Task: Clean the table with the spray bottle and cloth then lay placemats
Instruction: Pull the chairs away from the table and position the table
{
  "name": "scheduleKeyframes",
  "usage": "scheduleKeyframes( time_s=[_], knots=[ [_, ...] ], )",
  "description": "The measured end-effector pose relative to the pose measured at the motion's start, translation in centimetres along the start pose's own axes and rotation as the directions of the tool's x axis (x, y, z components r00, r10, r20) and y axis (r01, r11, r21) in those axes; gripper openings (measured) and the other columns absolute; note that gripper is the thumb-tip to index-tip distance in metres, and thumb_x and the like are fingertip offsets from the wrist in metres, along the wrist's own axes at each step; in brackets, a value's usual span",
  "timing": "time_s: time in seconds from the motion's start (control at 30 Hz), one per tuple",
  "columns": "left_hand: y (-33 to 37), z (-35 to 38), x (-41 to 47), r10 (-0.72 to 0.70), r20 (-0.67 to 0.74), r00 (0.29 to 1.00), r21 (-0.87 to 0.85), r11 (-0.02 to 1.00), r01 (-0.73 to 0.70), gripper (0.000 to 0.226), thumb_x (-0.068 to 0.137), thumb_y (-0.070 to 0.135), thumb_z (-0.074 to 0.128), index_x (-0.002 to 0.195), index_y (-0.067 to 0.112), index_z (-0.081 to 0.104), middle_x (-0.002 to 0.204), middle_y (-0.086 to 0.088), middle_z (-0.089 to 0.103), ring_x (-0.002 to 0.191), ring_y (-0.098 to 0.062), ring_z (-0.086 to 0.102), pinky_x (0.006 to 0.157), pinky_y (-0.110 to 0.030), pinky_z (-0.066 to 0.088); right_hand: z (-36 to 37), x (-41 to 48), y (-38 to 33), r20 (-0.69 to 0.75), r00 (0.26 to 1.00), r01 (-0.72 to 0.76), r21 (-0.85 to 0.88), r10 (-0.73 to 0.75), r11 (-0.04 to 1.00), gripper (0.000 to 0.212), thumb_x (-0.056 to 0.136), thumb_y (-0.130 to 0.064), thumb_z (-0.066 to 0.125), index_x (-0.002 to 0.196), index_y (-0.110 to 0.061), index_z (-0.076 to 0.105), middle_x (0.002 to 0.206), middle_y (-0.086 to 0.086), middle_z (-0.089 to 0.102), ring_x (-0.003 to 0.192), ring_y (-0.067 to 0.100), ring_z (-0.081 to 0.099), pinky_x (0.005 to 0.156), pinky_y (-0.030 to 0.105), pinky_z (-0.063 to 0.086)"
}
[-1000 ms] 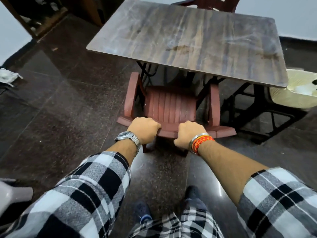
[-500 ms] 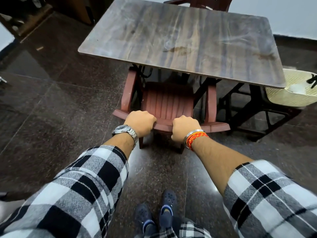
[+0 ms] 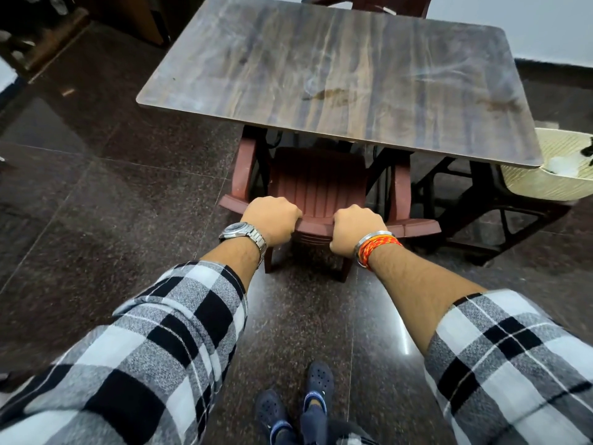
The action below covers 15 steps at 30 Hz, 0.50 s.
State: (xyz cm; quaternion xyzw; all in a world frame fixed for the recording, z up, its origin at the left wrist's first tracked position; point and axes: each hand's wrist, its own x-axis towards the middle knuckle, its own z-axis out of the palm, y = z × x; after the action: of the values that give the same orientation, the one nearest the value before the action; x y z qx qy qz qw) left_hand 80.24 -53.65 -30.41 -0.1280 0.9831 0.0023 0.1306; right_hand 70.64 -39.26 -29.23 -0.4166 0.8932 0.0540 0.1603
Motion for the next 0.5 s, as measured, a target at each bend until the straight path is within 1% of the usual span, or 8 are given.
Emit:
scheduleKeyframes(
  time_s=[0.2, 0.3, 0.5],
  knots=[
    [-0.7, -0.2, 1.5, -0.019, -0.01, 1.0, -0.036, 0.999, 0.019, 0.024, 0.082, 0.015, 0.062, 0.102, 0.025, 0.072, 0.1, -0.005, 0.071, 0.093, -0.034, 0.069, 0.066, -0.035, 0.043, -0.3, 1.7, 0.3, -0.015, 1.0, -0.009, 0.007, 0.009, 1.0, 0.025, 0.074, -0.027, 0.06, 0.094, -0.014, 0.062, 0.093, 0.01, 0.061, 0.083, 0.034, 0.061, 0.068, 0.037, 0.048],
    [-1.0, -0.1, 2.2, -0.01, 0.0, 1.0, -0.025, 1.0, 0.01, 0.022, 0.083, 0.016, 0.061, 0.1, 0.025, 0.071, 0.098, -0.004, 0.071, 0.091, -0.033, 0.069, 0.066, -0.035, 0.041, -0.2, 2.3, 0.4, -0.008, 1.0, -0.016, 0.014, 0.016, 1.0, 0.023, 0.073, -0.027, 0.059, 0.093, -0.014, 0.061, 0.093, 0.01, 0.062, 0.082, 0.034, 0.061, 0.067, 0.036, 0.047],
    [-1.8, -0.4, 3.3, 0.012, 0.008, 1.0, -0.008, 1.0, -0.011, 0.024, 0.081, 0.016, 0.062, 0.101, 0.027, 0.07, 0.099, -0.003, 0.071, 0.091, -0.033, 0.068, 0.066, -0.035, 0.041, -0.5, 3.3, 0.6, -0.019, 1.0, -0.007, 0.031, 0.007, 0.999, 0.023, 0.073, -0.028, 0.06, 0.093, -0.015, 0.061, 0.093, 0.009, 0.062, 0.084, 0.034, 0.061, 0.065, 0.034, 0.045]
  ],
)
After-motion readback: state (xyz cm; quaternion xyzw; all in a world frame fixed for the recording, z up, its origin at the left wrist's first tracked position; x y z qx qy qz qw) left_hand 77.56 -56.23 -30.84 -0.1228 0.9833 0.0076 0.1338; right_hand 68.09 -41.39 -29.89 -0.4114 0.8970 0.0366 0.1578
